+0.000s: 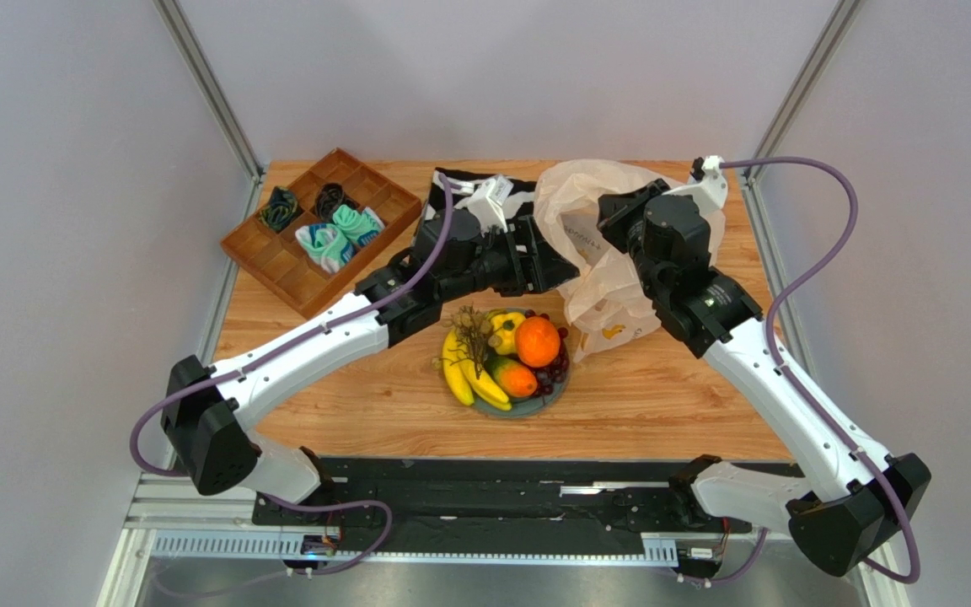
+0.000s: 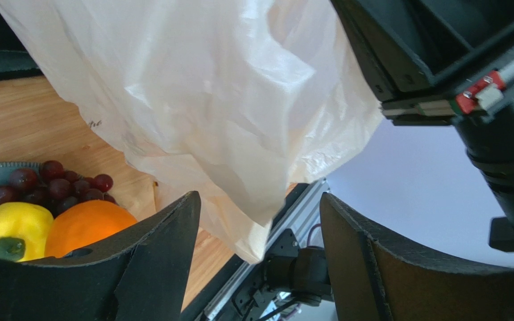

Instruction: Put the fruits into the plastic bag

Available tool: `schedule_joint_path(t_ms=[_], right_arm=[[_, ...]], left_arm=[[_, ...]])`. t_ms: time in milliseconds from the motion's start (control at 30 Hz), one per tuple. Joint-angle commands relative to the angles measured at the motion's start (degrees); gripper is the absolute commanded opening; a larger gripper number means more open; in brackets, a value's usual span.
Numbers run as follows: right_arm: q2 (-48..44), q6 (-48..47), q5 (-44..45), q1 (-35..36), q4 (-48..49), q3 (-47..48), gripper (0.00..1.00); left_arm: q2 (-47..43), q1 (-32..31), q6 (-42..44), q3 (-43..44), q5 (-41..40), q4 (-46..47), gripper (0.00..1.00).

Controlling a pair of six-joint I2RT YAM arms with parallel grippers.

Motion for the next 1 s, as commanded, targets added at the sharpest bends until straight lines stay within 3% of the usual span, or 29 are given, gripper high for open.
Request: schedule_joint_path(t_ms=[0, 167, 367, 467, 500, 533, 567, 667, 700, 967], right_arm=[[-3.5, -4.6, 3.4, 0.3, 1.4, 0.8, 0.0], [-6.8, -7.7, 3.4, 0.3, 0.1, -1.0, 0.0], [-10.3, -8.9, 3.8, 0.3, -5.3, -3.3, 0.0], [-12.0, -9.9, 3.6, 0.3, -7.8, -4.1, 0.0], [-12.3, -10.1, 3.8, 0.2, -8.6, -4.3, 0.0], [-12.7, -10.9, 4.0, 0.2, -10.2, -4.6, 0.0], [-13.3, -11.3, 5.1, 0.1, -11.1, -4.8, 0.0], [-13.8, -13.3, 5.5, -1.4, -15.2, -4.7, 0.0], [-13.6, -13.5, 5.4, -2.8, -16.6, -4.4, 0.0], [-9.6, -17.7, 1.9, -12.9, -32.4, -0.1, 0.43]], left_arm=[[2.6, -0.3, -0.3, 4.7, 0.4, 0.1, 0.73], [5.1, 0.0, 1.0, 6.4, -0.8, 1.7, 0.73], [9.3, 0.1, 1.2, 7.9, 3.7, 11.5, 0.7], [12.4, 0.2, -0.4, 8.2, 6.6, 17.0, 0.59], [13.1, 0.3, -0.9, 8.3, 7.6, 18.4, 0.45], [13.6, 0.4, -1.4, 8.4, 8.5, 20.5, 0.37], [14.2, 0.4, -1.9, 8.6, 9.6, 21.3, 0.2], [14.5, 0.8, -1.5, 9.6, 9.9, 20.3, 0.0], [14.4, 1.5, -1.3, 10.0, 9.8, 19.1, 0.0], [15.0, 3.6, 2.4, 17.0, 10.8, 1.3, 0.0]])
